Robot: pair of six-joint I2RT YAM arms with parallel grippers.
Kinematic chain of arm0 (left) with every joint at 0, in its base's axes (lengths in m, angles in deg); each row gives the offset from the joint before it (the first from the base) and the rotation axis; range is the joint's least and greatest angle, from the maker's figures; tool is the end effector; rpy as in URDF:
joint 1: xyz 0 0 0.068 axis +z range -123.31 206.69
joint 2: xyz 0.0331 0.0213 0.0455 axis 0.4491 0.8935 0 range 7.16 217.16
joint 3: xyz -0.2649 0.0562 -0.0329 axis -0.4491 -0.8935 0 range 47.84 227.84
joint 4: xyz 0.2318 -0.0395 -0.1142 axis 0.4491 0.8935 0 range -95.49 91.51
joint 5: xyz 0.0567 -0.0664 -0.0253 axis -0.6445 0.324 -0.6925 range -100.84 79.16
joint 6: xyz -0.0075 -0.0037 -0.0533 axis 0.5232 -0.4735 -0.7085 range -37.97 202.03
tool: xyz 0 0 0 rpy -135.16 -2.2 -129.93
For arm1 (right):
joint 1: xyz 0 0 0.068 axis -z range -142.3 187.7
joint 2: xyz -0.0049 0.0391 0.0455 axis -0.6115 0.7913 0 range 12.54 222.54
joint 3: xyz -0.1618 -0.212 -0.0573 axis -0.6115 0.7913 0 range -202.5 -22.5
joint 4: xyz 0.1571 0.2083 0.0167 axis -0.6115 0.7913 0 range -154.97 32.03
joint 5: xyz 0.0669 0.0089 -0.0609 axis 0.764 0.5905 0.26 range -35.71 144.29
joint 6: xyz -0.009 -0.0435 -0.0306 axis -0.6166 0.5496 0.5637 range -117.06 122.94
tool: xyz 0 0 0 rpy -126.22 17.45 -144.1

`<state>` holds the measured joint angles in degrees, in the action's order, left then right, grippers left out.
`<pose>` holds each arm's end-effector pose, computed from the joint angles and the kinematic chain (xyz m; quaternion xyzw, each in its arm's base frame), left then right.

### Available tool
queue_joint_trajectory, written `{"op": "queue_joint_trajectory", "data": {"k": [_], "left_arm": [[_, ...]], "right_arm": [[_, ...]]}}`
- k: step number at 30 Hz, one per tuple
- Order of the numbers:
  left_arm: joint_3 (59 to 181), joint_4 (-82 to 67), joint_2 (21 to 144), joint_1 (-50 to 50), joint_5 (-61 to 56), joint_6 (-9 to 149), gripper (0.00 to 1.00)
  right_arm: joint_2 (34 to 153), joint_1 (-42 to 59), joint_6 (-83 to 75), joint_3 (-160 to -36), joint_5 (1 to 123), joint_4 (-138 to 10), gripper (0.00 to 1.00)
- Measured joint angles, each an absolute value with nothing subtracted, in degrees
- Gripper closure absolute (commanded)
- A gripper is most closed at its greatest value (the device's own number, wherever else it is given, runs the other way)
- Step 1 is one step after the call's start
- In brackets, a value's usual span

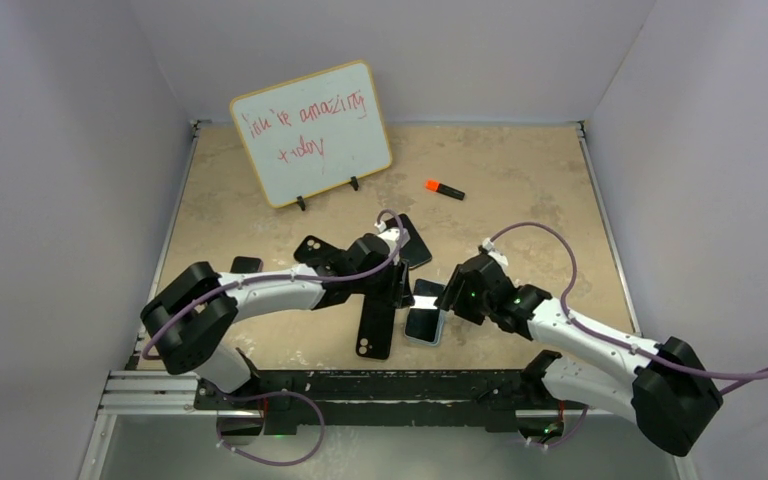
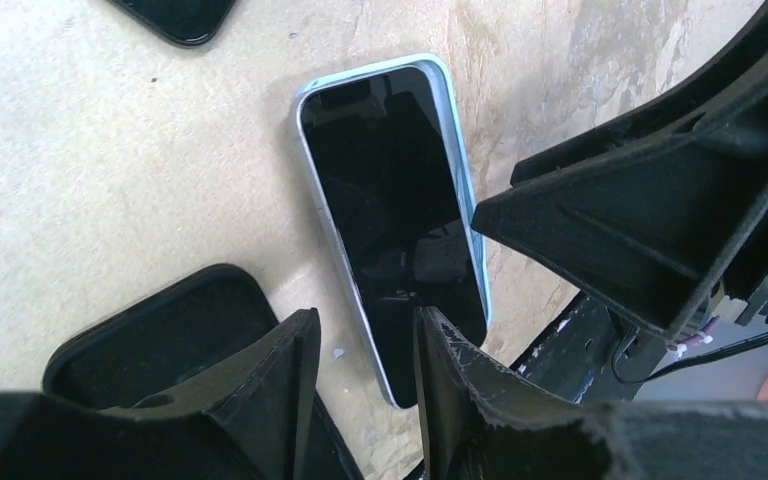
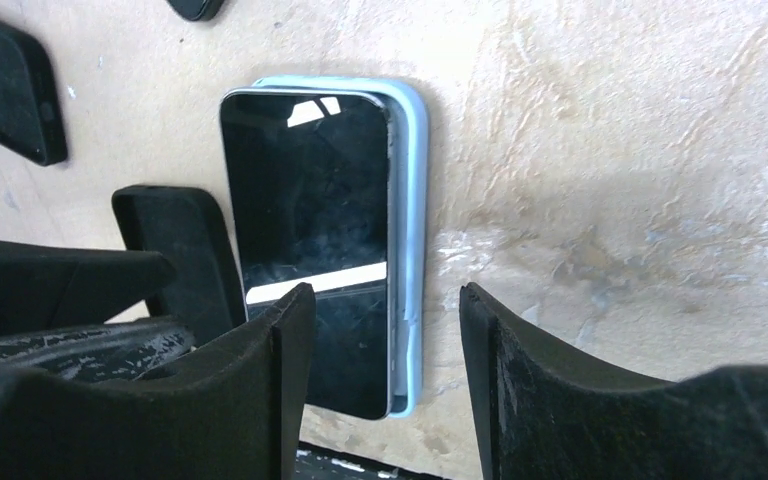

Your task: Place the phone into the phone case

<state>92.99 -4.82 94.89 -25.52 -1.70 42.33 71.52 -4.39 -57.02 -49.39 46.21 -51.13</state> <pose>0.1856 -0.2483 0.1809 0.1310 0.9061 -0.3351 0.2224 0.1514 0.1300 0.1819 0.1697 0.9093 0.2499 0.2861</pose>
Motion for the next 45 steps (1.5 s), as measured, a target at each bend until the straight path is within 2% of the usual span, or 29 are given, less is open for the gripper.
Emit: {"op": "queue_joint_trajectory", "data": {"k": [7,20,25,29,36,40,45], "left_arm": [[94.8,-6.7,99.4,-27.1,-0.7,42.4,0.64],[95.6,-7.8,102.7,-29.0,-0.5,42.4,0.86],[95.6,-8.0,103.0,-29.3,-0.8,42.2,0.85],[95.6,-8.1,103.1,-29.3,-0.8,42.1,0.74],[95.3,-9.9,103.0,-28.4,-0.7,40.5,0.7],[95.5,-10.2,103.0,-27.9,-2.1,40.5,0.71],[96.9,-10.2,103.8,-27.8,-3.1,40.7,0.83]], "right_arm": [[71.4,-1.7,-55.9,-46.7,50.8,-53.8,0.51],[71.3,-1.7,-56.1,-42.6,55.0,-58.7,0.6],[71.3,-1.7,-56.1,-42.4,55.3,-59.3,0.6],[71.3,-1.7,-56.2,-42.1,54.8,-59.7,0.59],[71.8,-1.2,-55.9,-42.1,52.3,-60.9,0.58],[73.2,-0.3,-55.2,-42.9,51.8,-61.7,0.58],[74.6,0.5,-54.0,-43.1,52.0,-63.4,0.6]]}}
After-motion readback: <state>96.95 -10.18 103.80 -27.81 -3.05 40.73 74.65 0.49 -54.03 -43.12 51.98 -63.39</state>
